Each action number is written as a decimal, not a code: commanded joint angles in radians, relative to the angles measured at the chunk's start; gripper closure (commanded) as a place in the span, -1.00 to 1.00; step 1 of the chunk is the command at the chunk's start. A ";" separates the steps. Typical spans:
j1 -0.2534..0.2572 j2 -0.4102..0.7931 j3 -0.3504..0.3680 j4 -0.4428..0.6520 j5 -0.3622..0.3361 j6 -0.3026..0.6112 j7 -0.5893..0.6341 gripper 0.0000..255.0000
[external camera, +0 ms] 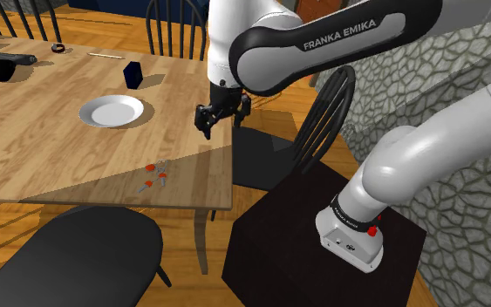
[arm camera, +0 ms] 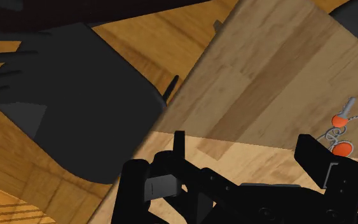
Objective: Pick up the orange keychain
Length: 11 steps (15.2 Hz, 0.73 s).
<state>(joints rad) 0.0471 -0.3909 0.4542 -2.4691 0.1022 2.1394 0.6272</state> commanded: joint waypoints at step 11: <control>-0.014 0.496 0.172 0.266 -0.255 0.190 0.499 -1.00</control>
<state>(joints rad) 0.0295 0.0596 0.6243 -2.2308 -0.1186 2.3183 1.0817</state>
